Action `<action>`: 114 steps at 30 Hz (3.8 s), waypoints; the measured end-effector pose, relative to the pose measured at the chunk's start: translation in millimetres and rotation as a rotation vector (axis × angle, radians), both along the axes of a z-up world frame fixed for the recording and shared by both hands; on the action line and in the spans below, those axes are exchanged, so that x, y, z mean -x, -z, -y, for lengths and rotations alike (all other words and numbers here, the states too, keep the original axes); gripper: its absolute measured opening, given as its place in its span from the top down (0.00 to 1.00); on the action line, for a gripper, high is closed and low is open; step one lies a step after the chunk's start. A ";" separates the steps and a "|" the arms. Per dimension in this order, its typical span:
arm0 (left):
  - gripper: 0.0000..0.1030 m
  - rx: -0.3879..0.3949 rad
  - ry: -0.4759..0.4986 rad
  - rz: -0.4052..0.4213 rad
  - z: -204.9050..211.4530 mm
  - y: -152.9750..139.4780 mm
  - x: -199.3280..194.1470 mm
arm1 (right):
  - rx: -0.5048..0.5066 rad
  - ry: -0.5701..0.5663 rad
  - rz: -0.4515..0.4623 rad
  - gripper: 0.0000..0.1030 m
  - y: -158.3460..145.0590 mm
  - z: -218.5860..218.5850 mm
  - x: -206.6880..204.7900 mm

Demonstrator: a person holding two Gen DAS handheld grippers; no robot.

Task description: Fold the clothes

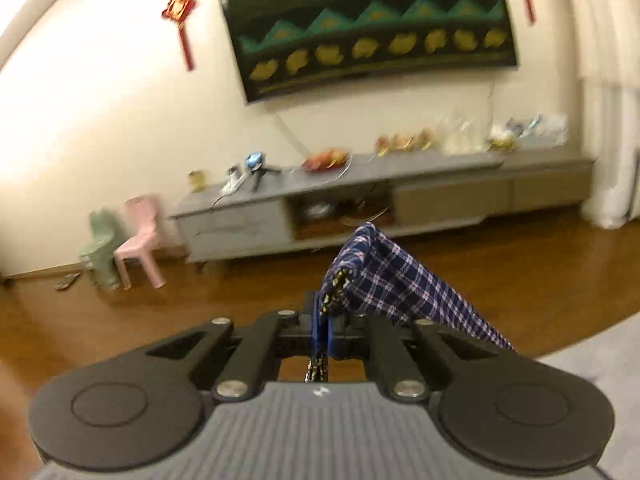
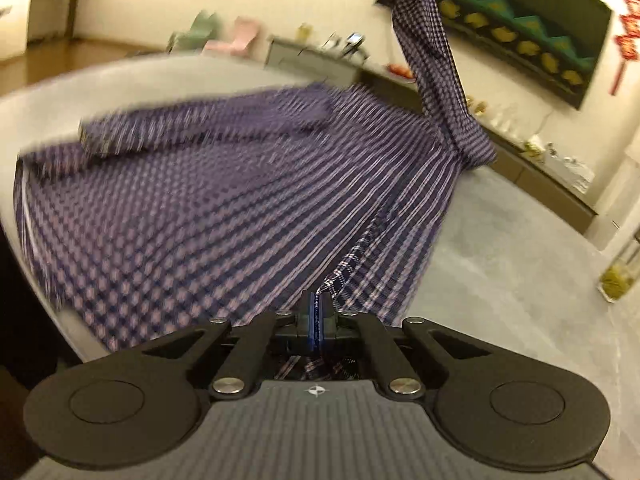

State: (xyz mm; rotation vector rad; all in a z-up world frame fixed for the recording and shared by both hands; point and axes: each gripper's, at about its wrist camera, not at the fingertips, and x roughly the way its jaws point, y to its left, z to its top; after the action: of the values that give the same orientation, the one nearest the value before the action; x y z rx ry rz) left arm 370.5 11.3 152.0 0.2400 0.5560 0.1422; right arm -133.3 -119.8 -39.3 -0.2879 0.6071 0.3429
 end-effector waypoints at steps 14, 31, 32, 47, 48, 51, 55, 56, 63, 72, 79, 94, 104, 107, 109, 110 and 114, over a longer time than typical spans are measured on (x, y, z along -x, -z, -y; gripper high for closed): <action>0.96 0.077 0.009 0.165 -46.3 28.9 80.5 | -0.268 -0.035 -0.096 0.70 -60.0 86.2 -74.8; 0.96 0.109 0.025 0.164 -57.9 64.7 124.2 | -0.102 0.184 -0.119 0.71 26.8 60.7 -443.0; 0.96 0.114 0.043 0.179 -55.7 66.1 133.2 | -0.070 0.203 -0.144 0.72 37.0 61.1 -452.2; 0.96 -0.317 0.952 0.112 104.0 180.0 350.9 | -0.408 0.304 -0.236 0.66 32.0 125.5 -416.8; 0.96 -0.351 0.975 0.085 109.8 191.7 356.4 | -0.436 0.296 -0.254 0.65 33.1 129.4 -406.9; 0.96 -0.423 0.985 0.027 116.6 214.8 363.4 | -0.467 0.281 -0.277 0.63 32.6 136.7 -387.3; 0.96 -0.457 0.995 -0.018 108.5 220.6 364.1 | -0.489 0.305 -0.238 0.63 22.2 146.9 -374.7; 0.96 -0.479 1.002 -0.018 106.1 221.4 365.8 | -0.496 0.310 -0.214 0.63 15.9 146.9 -371.2; 0.95 -0.352 0.926 -0.107 88.6 213.9 372.6 | -0.412 0.164 -0.114 0.62 -4.2 104.3 -382.0; 0.87 0.166 0.780 -0.414 59.8 215.5 345.3 | -0.132 0.120 -0.145 0.64 35.9 57.7 -426.2; 0.83 0.432 0.784 -0.470 25.3 214.4 366.5 | -0.085 0.176 -0.140 0.63 18.9 55.9 -418.7; 0.82 0.516 0.622 -0.393 17.5 182.4 291.5 | -0.116 0.003 -0.233 0.62 20.3 60.5 -204.7; 0.92 0.292 0.470 -0.401 64.5 233.5 235.6 | -0.168 -0.035 -0.193 0.57 13.6 54.3 -141.8; 0.93 0.287 0.384 -0.392 51.0 229.7 242.8 | -0.132 -0.060 -0.188 0.58 20.6 48.9 -127.2; 0.92 0.306 0.336 -0.394 40.0 225.2 249.9 | -0.108 -0.051 -0.193 0.58 19.7 48.6 -126.1; 0.91 0.315 0.336 -0.388 36.0 222.5 257.7 | -0.108 -0.053 -0.185 0.58 19.3 46.4 -120.1; 0.87 0.355 0.379 -0.410 20.2 223.7 295.0 | -0.109 -0.057 -0.153 0.58 17.7 37.8 -96.3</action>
State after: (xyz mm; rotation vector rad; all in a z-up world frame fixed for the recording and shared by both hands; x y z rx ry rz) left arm 75.5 -8.9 -71.7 0.0225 0.9180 -0.3803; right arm -36.9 -157.5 -57.1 -0.1759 0.7287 0.4540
